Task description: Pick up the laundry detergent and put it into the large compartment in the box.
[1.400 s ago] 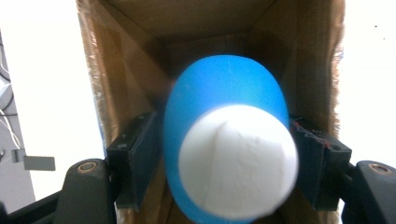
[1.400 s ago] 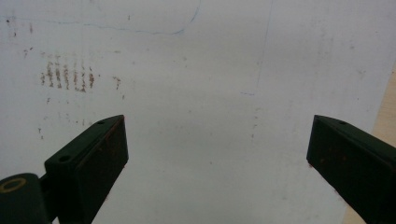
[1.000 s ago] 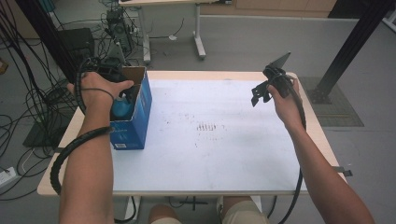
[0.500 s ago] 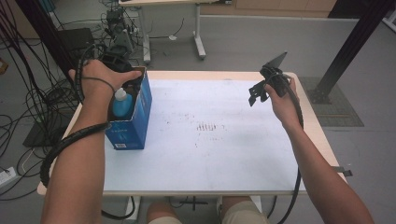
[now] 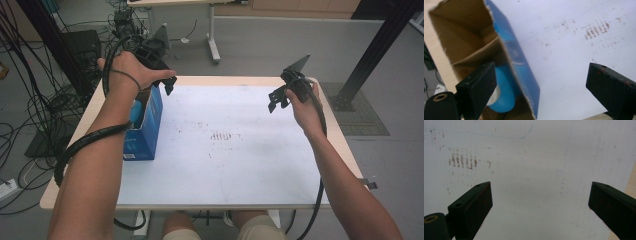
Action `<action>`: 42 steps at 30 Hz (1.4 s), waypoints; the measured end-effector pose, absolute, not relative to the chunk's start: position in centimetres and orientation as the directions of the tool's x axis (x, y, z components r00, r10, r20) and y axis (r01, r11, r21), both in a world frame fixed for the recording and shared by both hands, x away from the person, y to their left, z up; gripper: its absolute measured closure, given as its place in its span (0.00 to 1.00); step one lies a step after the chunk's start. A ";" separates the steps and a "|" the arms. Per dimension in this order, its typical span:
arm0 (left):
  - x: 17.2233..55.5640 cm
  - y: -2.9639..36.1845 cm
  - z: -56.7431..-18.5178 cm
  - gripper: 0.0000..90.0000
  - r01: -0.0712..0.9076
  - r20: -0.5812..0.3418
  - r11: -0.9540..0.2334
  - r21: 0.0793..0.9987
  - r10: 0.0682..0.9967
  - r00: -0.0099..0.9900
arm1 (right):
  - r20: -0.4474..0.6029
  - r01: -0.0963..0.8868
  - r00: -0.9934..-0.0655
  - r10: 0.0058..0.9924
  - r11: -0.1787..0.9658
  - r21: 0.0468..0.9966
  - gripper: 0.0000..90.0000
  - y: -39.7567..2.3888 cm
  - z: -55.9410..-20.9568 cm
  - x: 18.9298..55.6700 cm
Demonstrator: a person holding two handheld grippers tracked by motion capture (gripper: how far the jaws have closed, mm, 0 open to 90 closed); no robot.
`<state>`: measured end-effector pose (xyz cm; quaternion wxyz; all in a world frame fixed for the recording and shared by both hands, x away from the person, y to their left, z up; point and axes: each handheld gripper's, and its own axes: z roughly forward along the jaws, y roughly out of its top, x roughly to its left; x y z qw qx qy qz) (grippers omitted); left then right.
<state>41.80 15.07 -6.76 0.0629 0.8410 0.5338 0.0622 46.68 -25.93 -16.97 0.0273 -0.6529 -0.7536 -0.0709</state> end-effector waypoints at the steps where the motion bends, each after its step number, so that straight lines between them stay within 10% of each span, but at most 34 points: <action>1: 42.0 14.7 -6.7 0.11 0.886 0.039 -0.432 0.170 0.901 0.432 | 0.132 0.988 -0.148 0.980 0.139 0.072 0.06 -25.9 -17.0 46.7; 42: 43.3 10.4 -6.9 0.10 0.835 0.016 -0.522 0.175 0.849 0.528 | 0.137 0.988 -0.149 0.979 0.142 0.064 0.06 -26.1 -17.2 46.9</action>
